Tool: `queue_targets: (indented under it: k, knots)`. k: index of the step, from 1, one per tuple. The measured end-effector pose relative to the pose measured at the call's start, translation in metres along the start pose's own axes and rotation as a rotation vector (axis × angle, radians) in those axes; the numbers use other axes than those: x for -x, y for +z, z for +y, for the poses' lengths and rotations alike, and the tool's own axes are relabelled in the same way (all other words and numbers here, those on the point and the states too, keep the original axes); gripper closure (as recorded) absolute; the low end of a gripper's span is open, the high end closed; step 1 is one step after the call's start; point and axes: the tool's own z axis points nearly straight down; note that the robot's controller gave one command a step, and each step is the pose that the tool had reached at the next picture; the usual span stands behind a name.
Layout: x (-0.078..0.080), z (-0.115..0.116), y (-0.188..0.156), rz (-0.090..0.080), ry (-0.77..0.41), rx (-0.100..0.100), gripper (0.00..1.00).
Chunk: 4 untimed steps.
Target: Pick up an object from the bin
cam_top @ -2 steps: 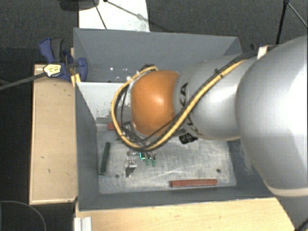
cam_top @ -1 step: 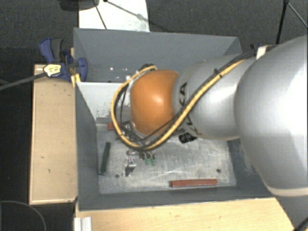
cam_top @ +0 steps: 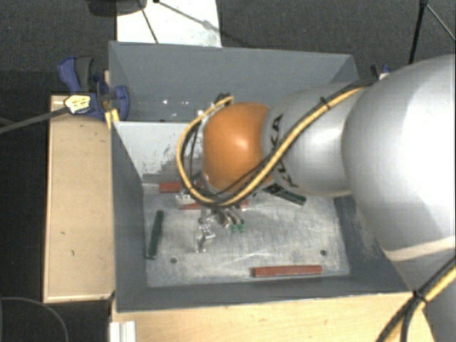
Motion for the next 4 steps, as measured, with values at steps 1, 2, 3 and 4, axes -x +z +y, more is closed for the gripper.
queue_targets:
  k: [1, 2, 3, 4]
  knots:
    - [0.016, 0.0, 0.0, -0.002, -0.057, -0.005, 0.0]
    - [0.024, 0.051, 0.007, 0.001, -0.183, -0.002, 0.0]
    - [0.031, 0.084, 0.01, 0.012, -0.202, -0.017, 0.0]
    - [0.034, 0.065, 0.013, 0.006, -0.61, -0.004, 1.0]
